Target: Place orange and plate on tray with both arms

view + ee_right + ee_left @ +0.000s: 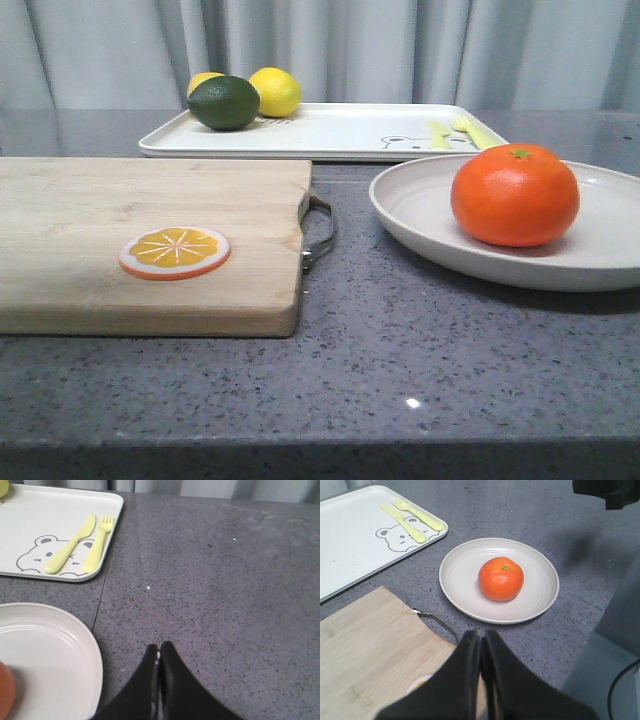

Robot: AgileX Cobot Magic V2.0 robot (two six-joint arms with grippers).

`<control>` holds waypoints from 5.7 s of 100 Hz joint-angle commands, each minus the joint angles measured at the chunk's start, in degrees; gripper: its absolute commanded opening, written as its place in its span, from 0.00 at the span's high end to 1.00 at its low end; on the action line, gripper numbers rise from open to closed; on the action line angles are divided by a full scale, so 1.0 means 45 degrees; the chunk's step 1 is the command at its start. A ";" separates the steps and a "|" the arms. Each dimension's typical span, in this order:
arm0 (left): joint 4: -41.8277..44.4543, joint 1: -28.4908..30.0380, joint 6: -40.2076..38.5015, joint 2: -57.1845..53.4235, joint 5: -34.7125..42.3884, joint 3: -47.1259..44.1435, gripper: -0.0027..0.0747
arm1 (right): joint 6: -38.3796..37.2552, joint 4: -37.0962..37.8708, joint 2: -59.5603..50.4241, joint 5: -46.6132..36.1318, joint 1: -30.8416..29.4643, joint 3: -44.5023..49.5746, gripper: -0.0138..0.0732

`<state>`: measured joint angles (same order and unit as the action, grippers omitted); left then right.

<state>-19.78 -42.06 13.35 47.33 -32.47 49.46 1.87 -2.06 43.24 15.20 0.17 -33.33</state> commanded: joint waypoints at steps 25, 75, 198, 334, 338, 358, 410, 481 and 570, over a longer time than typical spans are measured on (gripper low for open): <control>-0.0211 0.0009 0.0019 -0.3484 0.0955 -0.2142 0.99 | 0.0103 -0.0013 0.1135 0.1975 -0.0013 -0.1700 0.92; -0.0211 0.0009 0.0019 -0.4262 0.0984 -0.2881 0.99 | 0.0294 -0.0430 0.3590 0.5444 -0.0013 -0.4400 0.43; -0.0211 0.0009 0.0019 -0.4262 0.0984 -0.2881 0.99 | 0.0038 -0.1855 0.9258 0.8150 0.1314 -0.6986 0.65; -0.0211 0.0009 0.0019 -0.4262 0.0984 -0.2881 0.99 | -0.0508 -0.3843 0.9907 0.8721 0.1314 -1.1071 0.91; -0.0211 0.0009 0.0019 -0.4262 0.0984 -0.2881 0.99 | -0.0508 -0.4011 1.0238 0.8721 0.1314 -1.1473 0.91; -0.0211 0.0009 0.0019 -0.4262 0.0984 -0.2881 0.99 | -0.0485 -0.4626 1.2153 0.8943 0.1331 -1.3673 0.91; -0.0211 0.0009 0.0019 -0.4262 0.1308 -0.2881 0.99 | -0.0749 -0.5277 1.7594 1.0358 0.1625 -2.1166 0.91; -0.0211 0.0009 0.0019 -0.4240 0.1369 -0.2881 0.99 | -0.1638 -0.5508 2.0418 0.9682 0.1636 -2.4287 0.91; -0.0211 0.0009 0.0019 -0.4240 0.1345 -0.2881 0.99 | -0.1485 -0.5186 1.9561 1.0336 0.1636 -2.4287 0.67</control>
<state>-19.78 -42.06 13.35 27.97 -30.66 35.03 -5.46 -24.79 137.18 62.09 7.55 -140.73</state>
